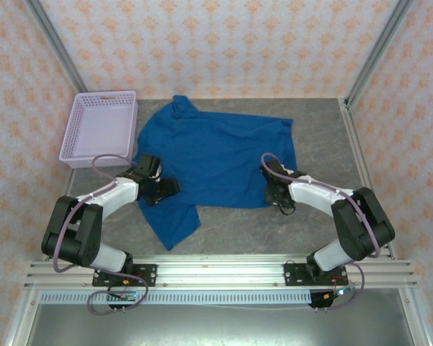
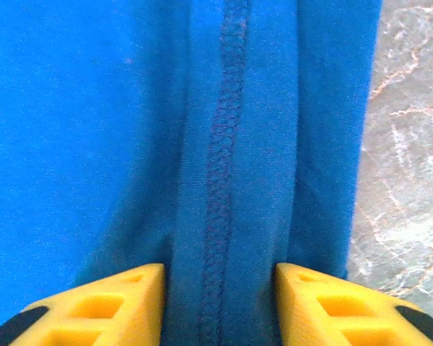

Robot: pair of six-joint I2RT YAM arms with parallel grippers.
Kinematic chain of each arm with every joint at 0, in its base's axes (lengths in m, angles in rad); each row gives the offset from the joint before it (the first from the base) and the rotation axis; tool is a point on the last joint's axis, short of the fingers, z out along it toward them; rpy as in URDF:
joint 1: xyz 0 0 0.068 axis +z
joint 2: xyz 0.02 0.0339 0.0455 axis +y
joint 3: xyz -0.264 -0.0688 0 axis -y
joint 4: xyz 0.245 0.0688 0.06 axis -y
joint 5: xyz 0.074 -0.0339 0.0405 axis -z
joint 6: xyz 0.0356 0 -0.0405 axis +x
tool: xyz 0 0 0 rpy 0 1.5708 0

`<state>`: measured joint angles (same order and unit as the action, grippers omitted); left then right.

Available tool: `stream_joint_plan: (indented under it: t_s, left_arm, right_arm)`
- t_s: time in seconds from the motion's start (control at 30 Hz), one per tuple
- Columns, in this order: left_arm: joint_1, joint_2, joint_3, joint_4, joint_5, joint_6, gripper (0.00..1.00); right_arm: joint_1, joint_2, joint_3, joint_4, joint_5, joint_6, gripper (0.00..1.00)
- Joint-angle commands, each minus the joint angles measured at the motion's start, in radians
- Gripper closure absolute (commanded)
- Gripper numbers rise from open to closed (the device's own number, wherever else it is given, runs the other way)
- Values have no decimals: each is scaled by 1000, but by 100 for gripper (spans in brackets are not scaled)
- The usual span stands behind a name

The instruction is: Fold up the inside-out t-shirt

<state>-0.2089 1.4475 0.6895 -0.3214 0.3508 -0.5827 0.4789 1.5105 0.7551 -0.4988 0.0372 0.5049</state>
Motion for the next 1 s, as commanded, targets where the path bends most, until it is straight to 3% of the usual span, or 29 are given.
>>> stream_joint_plan:
  t_s: [0.0, 0.17, 0.47, 0.6, 0.97]
  left_arm:
    - [3, 19, -40, 18, -49, 1, 28]
    - [21, 42, -77, 52, -51, -26, 32]
    - [127, 27, -150, 102, -2, -47, 42]
    - [135, 38, -148, 108, 5, -43, 43]
    - [134, 44, -148, 115, 16, -37, 43]
  right_arm:
    - [7, 20, 27, -100, 125, 0, 63]
    - [-29, 27, 55, -153, 173, -16, 72]
    - [-145, 11, 98, -209, 172, -43, 85]
    - [-184, 28, 120, -214, 140, -55, 90]
    - [-230, -17, 204, -317, 233, -120, 95]
